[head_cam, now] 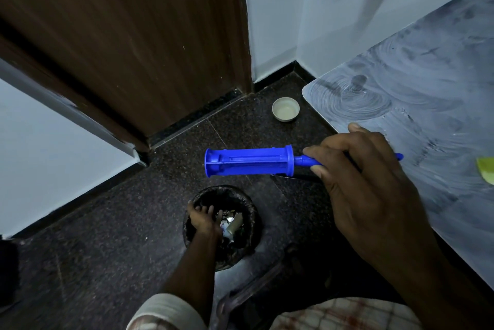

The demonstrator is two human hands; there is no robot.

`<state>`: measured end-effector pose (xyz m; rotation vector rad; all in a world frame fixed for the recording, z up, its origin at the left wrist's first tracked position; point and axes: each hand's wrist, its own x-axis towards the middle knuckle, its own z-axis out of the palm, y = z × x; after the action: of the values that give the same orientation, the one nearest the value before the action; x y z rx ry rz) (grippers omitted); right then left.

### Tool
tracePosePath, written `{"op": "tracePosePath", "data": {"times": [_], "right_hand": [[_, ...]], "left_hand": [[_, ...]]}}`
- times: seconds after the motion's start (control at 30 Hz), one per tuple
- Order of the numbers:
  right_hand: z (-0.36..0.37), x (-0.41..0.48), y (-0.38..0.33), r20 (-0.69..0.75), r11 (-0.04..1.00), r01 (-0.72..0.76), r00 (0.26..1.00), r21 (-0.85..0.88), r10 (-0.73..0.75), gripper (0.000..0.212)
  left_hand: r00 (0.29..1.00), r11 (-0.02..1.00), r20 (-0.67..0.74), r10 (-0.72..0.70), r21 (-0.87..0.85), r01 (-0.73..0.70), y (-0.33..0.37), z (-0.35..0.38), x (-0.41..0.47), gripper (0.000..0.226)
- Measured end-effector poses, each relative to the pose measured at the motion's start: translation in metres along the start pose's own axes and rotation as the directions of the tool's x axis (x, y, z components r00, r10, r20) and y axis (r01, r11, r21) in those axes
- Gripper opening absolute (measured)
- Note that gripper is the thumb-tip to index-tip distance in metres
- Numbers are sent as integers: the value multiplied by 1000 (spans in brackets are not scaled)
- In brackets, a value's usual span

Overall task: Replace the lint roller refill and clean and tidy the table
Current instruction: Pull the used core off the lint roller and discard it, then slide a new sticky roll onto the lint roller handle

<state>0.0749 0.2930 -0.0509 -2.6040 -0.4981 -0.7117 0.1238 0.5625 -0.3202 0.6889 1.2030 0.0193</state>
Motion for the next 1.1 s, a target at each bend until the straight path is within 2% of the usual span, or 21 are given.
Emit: {"op": "tracePosePath", "data": {"times": [0.2, 0.37, 0.5, 0.73, 0.93, 1.1], "right_hand": [[-5, 1, 2, -31, 1000, -3, 1000, -2, 3, 21], [-11, -2, 3, -60, 1000, -1, 998, -1, 1, 21], [-18, -1, 3, -81, 1000, -7, 997, -11, 6, 20], [-36, 2, 5, -88, 998, -45, 995, -44, 41, 21], [-60, 2, 13, -138, 993, -71, 989, -95, 57, 21], [-94, -11, 27, -210, 978, -150, 971, -143, 118, 29]], "left_hand": [[998, 991, 55, 44, -129, -36, 12, 41, -12, 68], [977, 981, 196, 78, -192, -40, 27, 76, -32, 67], [944, 968, 304, 127, -246, -51, 44, 108, -62, 50], [816, 930, 553, 167, -364, 56, 71, 152, -123, 56], [742, 942, 632, 224, -337, 3, 85, 188, -209, 56], [611, 965, 751, 251, -244, -97, 77, 208, -278, 50]]}}
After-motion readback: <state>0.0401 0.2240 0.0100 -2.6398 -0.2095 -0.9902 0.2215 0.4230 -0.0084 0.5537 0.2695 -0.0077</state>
